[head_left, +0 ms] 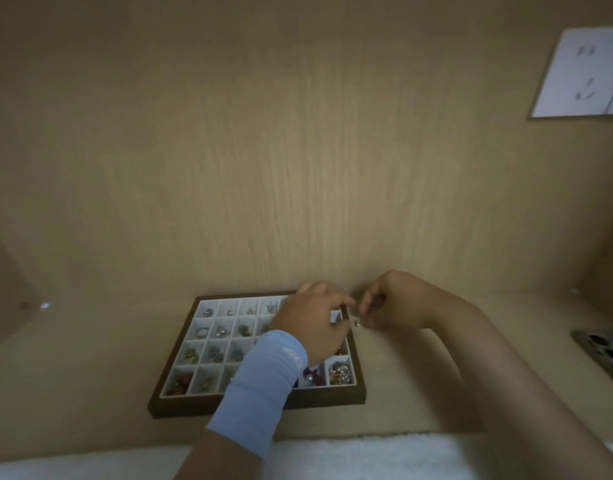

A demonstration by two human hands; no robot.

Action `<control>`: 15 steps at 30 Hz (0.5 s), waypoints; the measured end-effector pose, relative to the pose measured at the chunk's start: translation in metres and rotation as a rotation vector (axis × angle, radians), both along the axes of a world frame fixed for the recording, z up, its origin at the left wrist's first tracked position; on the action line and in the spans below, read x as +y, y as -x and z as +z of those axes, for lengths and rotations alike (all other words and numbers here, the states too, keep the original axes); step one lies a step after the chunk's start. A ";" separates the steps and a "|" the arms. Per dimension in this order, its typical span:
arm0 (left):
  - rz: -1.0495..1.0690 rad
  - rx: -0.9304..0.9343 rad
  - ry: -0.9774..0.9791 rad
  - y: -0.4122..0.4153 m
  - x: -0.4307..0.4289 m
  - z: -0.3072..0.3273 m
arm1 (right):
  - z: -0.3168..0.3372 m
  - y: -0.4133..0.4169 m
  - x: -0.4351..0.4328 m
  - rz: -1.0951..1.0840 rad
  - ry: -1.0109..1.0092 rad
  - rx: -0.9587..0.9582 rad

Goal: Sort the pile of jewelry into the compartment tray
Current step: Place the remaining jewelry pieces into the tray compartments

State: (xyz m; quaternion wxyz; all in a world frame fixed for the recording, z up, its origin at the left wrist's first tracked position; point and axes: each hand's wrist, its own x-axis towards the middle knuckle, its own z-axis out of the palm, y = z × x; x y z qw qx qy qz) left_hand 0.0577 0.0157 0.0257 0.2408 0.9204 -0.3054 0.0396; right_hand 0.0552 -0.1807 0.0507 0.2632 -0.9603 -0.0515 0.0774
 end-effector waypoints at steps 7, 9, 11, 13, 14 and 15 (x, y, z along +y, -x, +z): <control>0.032 -0.019 0.063 -0.008 -0.013 -0.015 | -0.015 -0.009 0.004 0.014 -0.033 -0.003; 0.028 -0.004 0.118 -0.007 -0.011 -0.017 | -0.019 -0.010 0.003 0.027 -0.084 0.002; 0.029 -0.003 0.160 -0.007 -0.008 -0.018 | -0.019 -0.009 0.000 0.031 -0.162 0.012; 0.041 -0.001 0.186 -0.007 -0.006 -0.017 | -0.016 -0.007 -0.001 0.021 -0.239 0.013; 0.050 0.004 0.206 -0.008 -0.005 -0.017 | -0.014 -0.006 -0.001 0.014 -0.270 0.014; 0.060 0.012 0.233 -0.009 -0.004 -0.017 | -0.013 -0.004 -0.001 0.007 -0.302 0.022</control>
